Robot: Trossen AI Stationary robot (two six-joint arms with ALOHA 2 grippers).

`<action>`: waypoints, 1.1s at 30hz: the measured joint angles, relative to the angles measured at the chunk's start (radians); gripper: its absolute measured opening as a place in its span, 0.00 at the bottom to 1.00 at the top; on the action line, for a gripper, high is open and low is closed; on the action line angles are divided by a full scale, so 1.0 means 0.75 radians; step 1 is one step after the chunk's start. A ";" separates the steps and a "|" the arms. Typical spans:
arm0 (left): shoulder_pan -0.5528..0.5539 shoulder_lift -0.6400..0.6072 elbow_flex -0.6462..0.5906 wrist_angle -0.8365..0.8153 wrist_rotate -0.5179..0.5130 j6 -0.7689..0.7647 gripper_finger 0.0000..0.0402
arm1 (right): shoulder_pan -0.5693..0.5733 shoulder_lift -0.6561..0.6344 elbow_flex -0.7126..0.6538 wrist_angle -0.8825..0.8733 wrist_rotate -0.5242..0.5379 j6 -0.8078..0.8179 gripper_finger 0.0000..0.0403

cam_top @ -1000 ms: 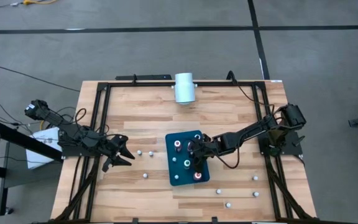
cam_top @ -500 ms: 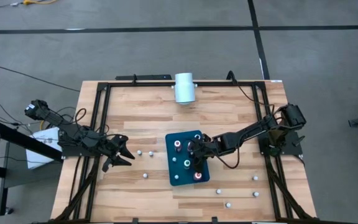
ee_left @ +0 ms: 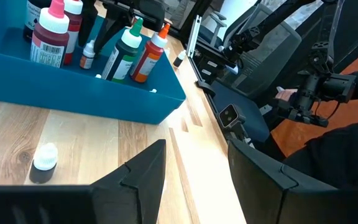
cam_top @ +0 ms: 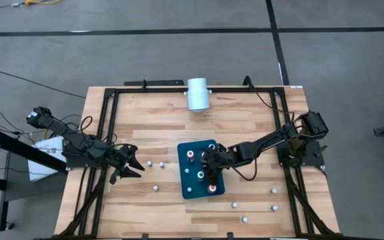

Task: Pick & Place food coloring
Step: Put the small orange food coloring bottle into the blue bin, then put the small black food coloring bottle into the blue bin

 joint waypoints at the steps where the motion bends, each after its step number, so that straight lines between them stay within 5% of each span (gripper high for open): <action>1: 0.000 0.000 0.000 0.000 0.000 0.000 0.41 | 0.000 0.000 0.000 0.000 -0.005 0.000 0.23; 33: 0.000 0.000 0.000 0.000 0.000 -0.002 0.41 | 0.000 0.001 0.246 -0.311 -0.029 -0.090 0.23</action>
